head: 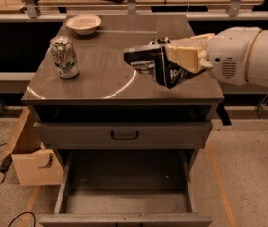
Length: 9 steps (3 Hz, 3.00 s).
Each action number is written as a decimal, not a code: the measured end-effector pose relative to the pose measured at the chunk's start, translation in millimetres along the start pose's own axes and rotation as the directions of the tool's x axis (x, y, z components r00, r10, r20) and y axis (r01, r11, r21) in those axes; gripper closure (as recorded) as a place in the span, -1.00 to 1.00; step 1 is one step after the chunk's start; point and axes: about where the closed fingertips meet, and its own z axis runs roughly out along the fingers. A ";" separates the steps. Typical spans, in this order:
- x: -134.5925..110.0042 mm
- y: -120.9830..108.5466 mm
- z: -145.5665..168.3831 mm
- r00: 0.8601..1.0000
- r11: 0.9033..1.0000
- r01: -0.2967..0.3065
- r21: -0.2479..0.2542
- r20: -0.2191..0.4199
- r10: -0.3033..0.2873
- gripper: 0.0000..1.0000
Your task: Place blue chip bag into middle drawer
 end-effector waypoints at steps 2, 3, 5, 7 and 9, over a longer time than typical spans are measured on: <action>-5.4 3.4 1.1 1.000 1.000 0.004 -0.002 0.004 -0.004 1.00; 7.9 37.1 -1.4 0.999 0.996 -0.033 -0.077 -0.004 0.032 1.00; 80.0 162.1 8.5 0.988 0.948 -0.157 -0.276 -0.052 0.148 1.00; 158.7 185.6 60.6 0.983 0.962 -0.126 -0.242 -0.161 0.088 1.00; 178.6 177.5 71.6 0.986 0.967 -0.114 -0.228 -0.148 0.081 1.00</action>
Offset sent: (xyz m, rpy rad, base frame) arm -0.0511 0.0381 -0.0119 -0.0028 0.0781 0.2293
